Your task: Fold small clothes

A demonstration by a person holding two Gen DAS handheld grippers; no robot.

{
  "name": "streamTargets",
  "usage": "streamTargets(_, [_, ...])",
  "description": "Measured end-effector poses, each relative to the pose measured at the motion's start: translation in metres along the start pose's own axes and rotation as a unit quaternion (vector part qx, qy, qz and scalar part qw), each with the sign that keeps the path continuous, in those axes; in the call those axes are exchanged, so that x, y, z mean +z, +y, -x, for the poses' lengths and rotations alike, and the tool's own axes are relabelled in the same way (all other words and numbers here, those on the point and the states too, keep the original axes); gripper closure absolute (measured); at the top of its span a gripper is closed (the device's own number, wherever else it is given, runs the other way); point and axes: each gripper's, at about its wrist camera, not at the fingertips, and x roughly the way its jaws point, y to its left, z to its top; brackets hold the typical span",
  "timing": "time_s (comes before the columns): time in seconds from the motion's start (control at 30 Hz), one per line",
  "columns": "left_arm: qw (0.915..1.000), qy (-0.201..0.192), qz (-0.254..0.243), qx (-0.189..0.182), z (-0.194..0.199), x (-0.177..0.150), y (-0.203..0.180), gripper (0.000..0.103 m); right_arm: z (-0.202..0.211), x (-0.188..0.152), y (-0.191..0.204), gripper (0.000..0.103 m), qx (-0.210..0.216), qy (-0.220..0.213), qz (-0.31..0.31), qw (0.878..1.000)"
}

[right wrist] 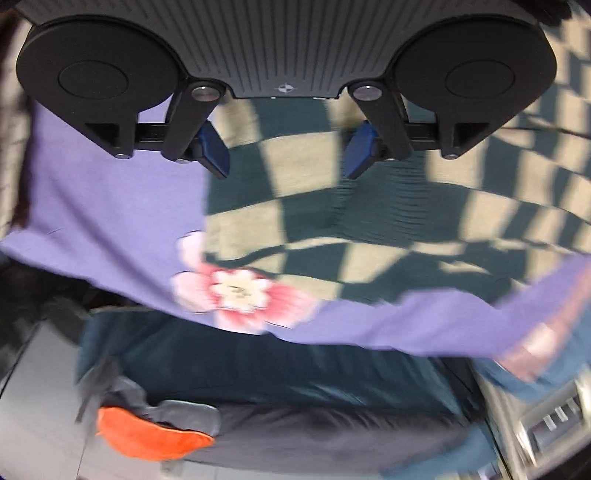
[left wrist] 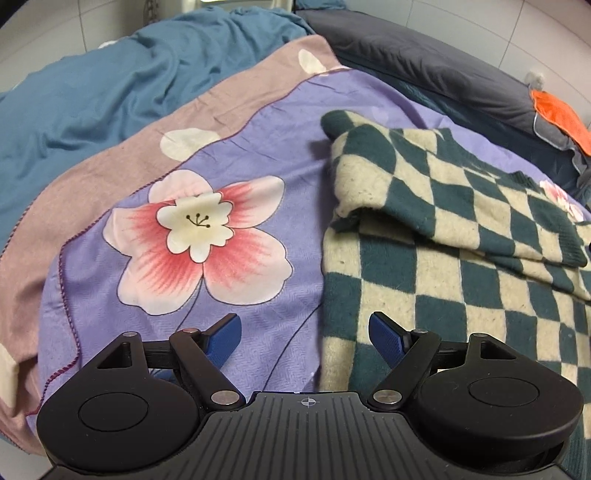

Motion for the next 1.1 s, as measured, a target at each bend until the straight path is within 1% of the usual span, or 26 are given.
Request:
streamTargets(0.03, [1.0000, 0.003, 0.000, -0.001, -0.001, -0.001, -0.001, 0.000, 0.002, -0.003, -0.007, 0.020, 0.037, -0.004, -0.022, 0.999])
streamTargets(0.07, [1.0000, 0.006, 0.000, -0.002, -0.001, -0.002, -0.002, 0.000, -0.003, -0.004, -0.010, 0.019, 0.066, 0.003, -0.045, 0.997])
streamTargets(0.1, [1.0000, 0.009, -0.001, -0.002, -0.002, -0.003, -0.003, 0.000, -0.008, -0.005, -0.014, 0.020, 0.078, 0.015, -0.065, 0.995])
streamTargets(0.2, [0.9998, 0.017, -0.009, -0.002, -0.003, -0.005, -0.006, 0.000, -0.023, -0.008, -0.015, 0.021, 0.050, 0.036, -0.095, 0.994])
streamTargets(0.23, [0.9997, 0.018, -0.014, -0.003, -0.003, -0.006, -0.008, 0.000, -0.027, -0.010, -0.016, 0.022, 0.059, 0.040, -0.107, 0.992])
streamTargets(0.3, [0.9995, 0.022, -0.021, -0.005, -0.003, -0.007, -0.009, 0.000, -0.032, -0.013, -0.017, 0.022, 0.095, 0.032, -0.133, 0.986])
streamTargets(0.37, [0.9993, 0.026, -0.026, -0.006, -0.004, -0.008, -0.010, 0.000, -0.033, -0.015, -0.015, 0.022, 0.116, 0.027, -0.152, 0.981])
streamTargets(0.43, [0.9991, 0.029, -0.029, -0.007, -0.004, -0.008, -0.011, 0.000, -0.039, -0.014, -0.010, 0.022, 0.119, 0.037, -0.169, 0.978])
streamTargets(0.47, [0.9991, 0.031, -0.029, -0.007, -0.004, -0.008, -0.012, 0.000, -0.042, -0.013, -0.007, 0.023, 0.116, 0.035, -0.171, 0.978])
streamTargets(0.5, [0.9990, 0.032, -0.029, -0.007, -0.004, -0.008, -0.012, 0.000, -0.042, -0.011, -0.004, 0.026, 0.120, 0.030, -0.171, 0.977])
streamTargets(0.53, [0.9991, 0.031, -0.029, -0.008, -0.003, -0.008, -0.012, 0.000, -0.043, -0.009, -0.002, 0.039, 0.129, 0.028, -0.173, 0.976])
streamTargets(0.57, [0.9991, 0.029, -0.030, -0.009, -0.001, -0.007, -0.012, 0.000, -0.044, -0.007, 0.000, 0.048, 0.138, 0.030, -0.177, 0.974])
streamTargets(0.63, [0.9992, 0.027, -0.030, -0.008, 0.001, -0.007, -0.012, 0.000, -0.044, -0.001, 0.002, 0.087, 0.143, 0.030, -0.180, 0.973])
streamTargets(0.67, [0.9992, 0.026, -0.029, -0.007, 0.001, -0.007, -0.012, 0.000, -0.040, 0.002, 0.003, 0.088, 0.137, 0.020, -0.178, 0.974])
streamTargets(0.7, [0.9993, 0.025, -0.028, -0.006, 0.001, -0.007, -0.012, 0.000, -0.035, 0.005, 0.002, 0.088, 0.122, 0.006, -0.177, 0.977])
streamTargets(0.77, [0.9994, 0.027, -0.023, -0.006, 0.001, -0.008, -0.010, 0.000, -0.024, 0.008, -0.004, 0.096, 0.105, -0.019, -0.176, 0.979])
streamTargets(0.83, [0.9994, 0.026, -0.019, -0.008, 0.001, -0.009, -0.008, 0.000, -0.017, 0.010, -0.010, 0.099, 0.087, -0.031, -0.158, 0.983])
streamTargets(0.9, [0.9994, 0.030, -0.017, -0.009, 0.000, -0.009, -0.007, 0.000, -0.010, 0.009, -0.015, 0.099, 0.068, -0.040, -0.139, 0.987])
streamTargets(0.97, [0.9994, 0.030, -0.015, -0.009, 0.001, -0.010, -0.006, 0.000, -0.003, 0.006, -0.025, 0.099, 0.041, -0.058, -0.155, 0.985])
streamTargets(1.03, [0.9994, 0.031, -0.014, -0.008, 0.001, -0.010, -0.006, 0.000, -0.003, 0.002, -0.036, 0.099, 0.020, -0.058, -0.177, 0.982])
streamTargets(1.1, [0.9993, 0.033, -0.013, -0.008, 0.000, -0.011, -0.005, 0.000, -0.010, -0.002, -0.040, 0.099, 0.003, -0.045, -0.171, 0.984])
